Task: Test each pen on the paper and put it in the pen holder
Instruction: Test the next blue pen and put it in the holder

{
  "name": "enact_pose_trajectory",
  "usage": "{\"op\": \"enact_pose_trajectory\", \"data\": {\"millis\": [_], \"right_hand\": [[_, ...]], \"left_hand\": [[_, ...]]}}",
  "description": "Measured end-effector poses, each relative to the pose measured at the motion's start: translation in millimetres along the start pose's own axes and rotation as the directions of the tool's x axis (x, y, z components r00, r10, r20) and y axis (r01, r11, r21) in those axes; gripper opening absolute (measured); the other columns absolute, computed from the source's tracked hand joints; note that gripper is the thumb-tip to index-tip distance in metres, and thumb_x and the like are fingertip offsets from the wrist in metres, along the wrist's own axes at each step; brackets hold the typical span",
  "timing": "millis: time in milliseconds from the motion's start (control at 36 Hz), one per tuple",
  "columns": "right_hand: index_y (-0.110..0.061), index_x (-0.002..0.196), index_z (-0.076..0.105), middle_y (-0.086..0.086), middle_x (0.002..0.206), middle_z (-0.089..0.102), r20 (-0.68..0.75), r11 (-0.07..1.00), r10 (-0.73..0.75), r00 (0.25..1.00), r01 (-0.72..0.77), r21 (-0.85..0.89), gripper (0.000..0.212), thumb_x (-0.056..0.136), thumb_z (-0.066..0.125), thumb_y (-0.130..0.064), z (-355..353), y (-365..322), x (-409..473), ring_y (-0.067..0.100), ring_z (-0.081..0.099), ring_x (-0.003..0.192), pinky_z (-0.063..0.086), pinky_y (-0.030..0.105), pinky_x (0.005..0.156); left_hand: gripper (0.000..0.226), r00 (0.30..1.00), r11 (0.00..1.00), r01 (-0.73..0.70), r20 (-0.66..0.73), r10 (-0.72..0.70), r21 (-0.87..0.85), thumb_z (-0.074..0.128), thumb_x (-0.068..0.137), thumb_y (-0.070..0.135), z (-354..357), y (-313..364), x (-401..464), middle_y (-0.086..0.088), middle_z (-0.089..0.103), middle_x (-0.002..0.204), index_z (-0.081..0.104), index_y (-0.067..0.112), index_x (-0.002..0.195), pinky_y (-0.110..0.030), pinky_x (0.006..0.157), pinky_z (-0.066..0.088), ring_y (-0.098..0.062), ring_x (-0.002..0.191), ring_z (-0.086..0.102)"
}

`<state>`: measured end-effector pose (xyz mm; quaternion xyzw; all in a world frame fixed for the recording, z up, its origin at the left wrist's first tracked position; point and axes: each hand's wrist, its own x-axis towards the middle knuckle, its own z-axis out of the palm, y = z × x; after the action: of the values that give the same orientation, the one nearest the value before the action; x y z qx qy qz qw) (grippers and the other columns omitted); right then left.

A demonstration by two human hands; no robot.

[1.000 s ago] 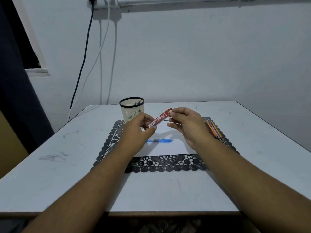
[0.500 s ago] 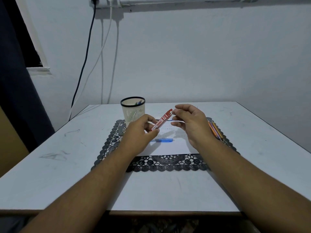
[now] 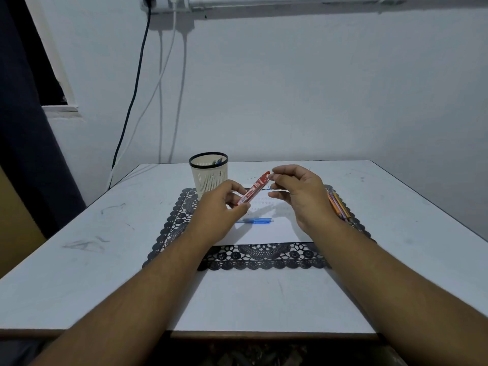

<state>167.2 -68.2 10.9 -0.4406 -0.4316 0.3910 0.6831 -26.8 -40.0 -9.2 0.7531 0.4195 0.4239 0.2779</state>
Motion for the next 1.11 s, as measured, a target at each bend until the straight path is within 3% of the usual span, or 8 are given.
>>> {"op": "enact_pose_trajectory", "data": {"millis": [250, 361, 556, 639, 861, 1000, 1111], "right_hand": [[-0.009, 0.094, 0.075, 0.010, 0.092, 0.075, 0.004, 0.999, -0.024, 1.000, 0.024, -0.028, 0.012, 0.094, 0.069, 0.002, 1, 0, -1, 0.020, 0.069, 0.081, 0.060, 0.030, 0.069], [-0.008, 0.094, 0.074, 0.011, 0.091, 0.074, 0.023, 0.998, -0.056, 0.998, 0.057, -0.040, 0.013, 0.094, 0.068, 0.003, 2, -2, -3, 0.019, 0.069, 0.079, 0.062, 0.032, 0.069], [-0.009, 0.095, 0.073, 0.007, 0.085, 0.074, 0.021, 0.986, -0.131, 0.991, 0.132, -0.104, 0.012, 0.094, 0.068, 0.002, 5, -2, -7, 0.016, 0.067, 0.075, 0.061, 0.030, 0.066], [-0.006, 0.097, 0.072, 0.011, 0.086, 0.072, 0.021, 0.983, -0.158, 0.987, 0.159, -0.090, 0.011, 0.094, 0.068, 0.003, 5, -4, -9, 0.016, 0.066, 0.076, 0.061, 0.029, 0.067], [-0.008, 0.093, 0.074, 0.006, 0.083, 0.072, 0.031, 0.985, -0.152, 0.988, 0.154, -0.079, 0.009, 0.093, 0.071, 0.001, 6, -4, -10, 0.017, 0.066, 0.076, 0.060, 0.029, 0.065], [-0.008, 0.094, 0.072, 0.009, 0.087, 0.075, 0.043, 0.986, -0.150, 0.988, 0.152, -0.069, 0.009, 0.093, 0.070, 0.001, 7, -6, -10, 0.018, 0.067, 0.077, 0.060, 0.031, 0.064], [-0.008, 0.096, 0.071, 0.009, 0.087, 0.076, 0.031, 0.983, -0.165, 0.986, 0.167, -0.071, 0.008, 0.093, 0.070, 0.000, 7, -8, -11, 0.018, 0.066, 0.076, 0.060, 0.032, 0.063]], "left_hand": [[0.021, 1.000, 0.998, -0.020, -0.004, 0.021, 0.060, 0.077, 0.088, 0.020, 0, 0, -1, 0.014, 0.075, 0.084, 0.065, 0.031, 0.102, -0.026, 0.065, 0.050, -0.004, 0.078, 0.068], [0.022, 0.999, 0.995, -0.041, -0.009, 0.042, 0.092, 0.078, 0.086, 0.017, 0, 0, 0, 0.014, 0.074, 0.085, 0.066, 0.028, 0.101, -0.009, 0.063, 0.045, 0.000, 0.080, 0.067], [0.028, 0.999, 0.993, -0.044, -0.011, 0.046, 0.110, 0.077, 0.085, 0.014, 2, -3, 0, 0.011, 0.074, 0.085, 0.064, 0.030, 0.103, -0.034, 0.073, 0.060, -0.005, 0.077, 0.070], [0.032, 0.998, 0.991, -0.054, -0.007, 0.055, 0.126, 0.077, 0.086, 0.015, 2, 0, -1, 0.013, 0.073, 0.085, 0.063, 0.036, 0.106, -0.030, 0.073, 0.058, -0.001, 0.077, 0.069], [0.029, 0.999, 0.990, -0.048, -0.014, 0.051, 0.133, 0.075, 0.086, 0.011, 0, 5, -4, 0.016, 0.071, 0.087, 0.066, 0.030, 0.106, -0.010, 0.064, 0.046, 0.005, 0.073, 0.064], [0.030, 0.999, 0.990, -0.043, -0.010, 0.045, 0.131, 0.075, 0.085, 0.010, 0, 5, -4, 0.014, 0.072, 0.089, 0.066, 0.029, 0.106, -0.019, 0.070, 0.051, 0.003, 0.075, 0.065], [0.030, 0.999, 0.989, -0.036, -0.006, 0.037, 0.142, 0.076, 0.085, 0.011, 0, 5, -4, 0.015, 0.073, 0.088, 0.066, 0.029, 0.107, -0.016, 0.067, 0.051, 0.004, 0.073, 0.065]]}}
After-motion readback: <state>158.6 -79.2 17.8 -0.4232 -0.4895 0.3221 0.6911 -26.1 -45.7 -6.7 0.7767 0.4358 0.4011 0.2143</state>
